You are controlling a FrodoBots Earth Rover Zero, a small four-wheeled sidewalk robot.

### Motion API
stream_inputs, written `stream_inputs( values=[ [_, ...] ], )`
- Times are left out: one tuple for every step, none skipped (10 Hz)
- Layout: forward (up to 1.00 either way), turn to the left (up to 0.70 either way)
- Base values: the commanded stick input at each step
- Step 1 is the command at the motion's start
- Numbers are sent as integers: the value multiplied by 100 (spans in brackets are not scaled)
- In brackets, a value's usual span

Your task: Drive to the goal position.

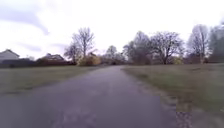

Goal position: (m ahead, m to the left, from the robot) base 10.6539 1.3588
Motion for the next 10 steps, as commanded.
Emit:
stream_inputs(
  values=[
    [100,0],
    [100,0],
    [100,0],
    [100,0],
    [100,0],
    [100,0],
    [100,0],
    [100,0],
    [100,0],
    [100,0]
  ],
)
